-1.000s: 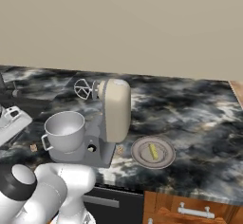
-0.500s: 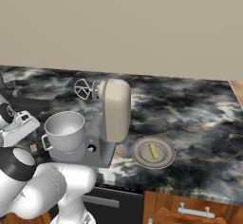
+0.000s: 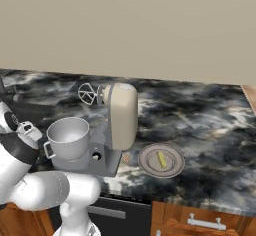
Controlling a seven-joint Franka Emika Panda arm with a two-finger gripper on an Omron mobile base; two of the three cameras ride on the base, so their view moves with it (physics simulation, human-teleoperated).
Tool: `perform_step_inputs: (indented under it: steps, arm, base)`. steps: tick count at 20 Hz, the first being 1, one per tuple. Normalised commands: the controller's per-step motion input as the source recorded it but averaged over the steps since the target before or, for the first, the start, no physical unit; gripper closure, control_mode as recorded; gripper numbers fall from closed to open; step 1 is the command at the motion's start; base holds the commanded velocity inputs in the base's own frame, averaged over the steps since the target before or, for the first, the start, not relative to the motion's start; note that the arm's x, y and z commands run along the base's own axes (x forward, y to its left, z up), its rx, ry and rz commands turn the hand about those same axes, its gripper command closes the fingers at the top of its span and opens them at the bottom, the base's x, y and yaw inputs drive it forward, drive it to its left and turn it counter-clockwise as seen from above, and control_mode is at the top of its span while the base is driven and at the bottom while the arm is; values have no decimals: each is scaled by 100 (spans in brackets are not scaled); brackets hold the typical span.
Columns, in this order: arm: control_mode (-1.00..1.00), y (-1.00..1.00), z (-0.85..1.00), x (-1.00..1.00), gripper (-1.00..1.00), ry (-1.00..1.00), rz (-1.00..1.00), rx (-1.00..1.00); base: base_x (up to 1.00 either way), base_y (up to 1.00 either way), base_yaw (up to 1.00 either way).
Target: Add butter and sugar cubes to the stand mixer bowl and then turn on the stand mixer to begin making frosting.
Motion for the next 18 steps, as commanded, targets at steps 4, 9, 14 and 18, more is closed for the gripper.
perform_step_inputs:
  steps: [4, 9, 14, 18]
  arm:
    - [-100, 17, -27, 7, -100, 1, 0, 0]
    - [-100, 1, -8, 13, -100, 0, -2, -1]
    - [-100, 0, -5, 17, -100, 1, -7, 0]
    - [-100, 0, -12, 16, -100, 1, -7, 0]
  base:
    - [0, 0, 0]
    - [0, 0, 0]
    - [0, 0, 0]
    - [0, 0, 0]
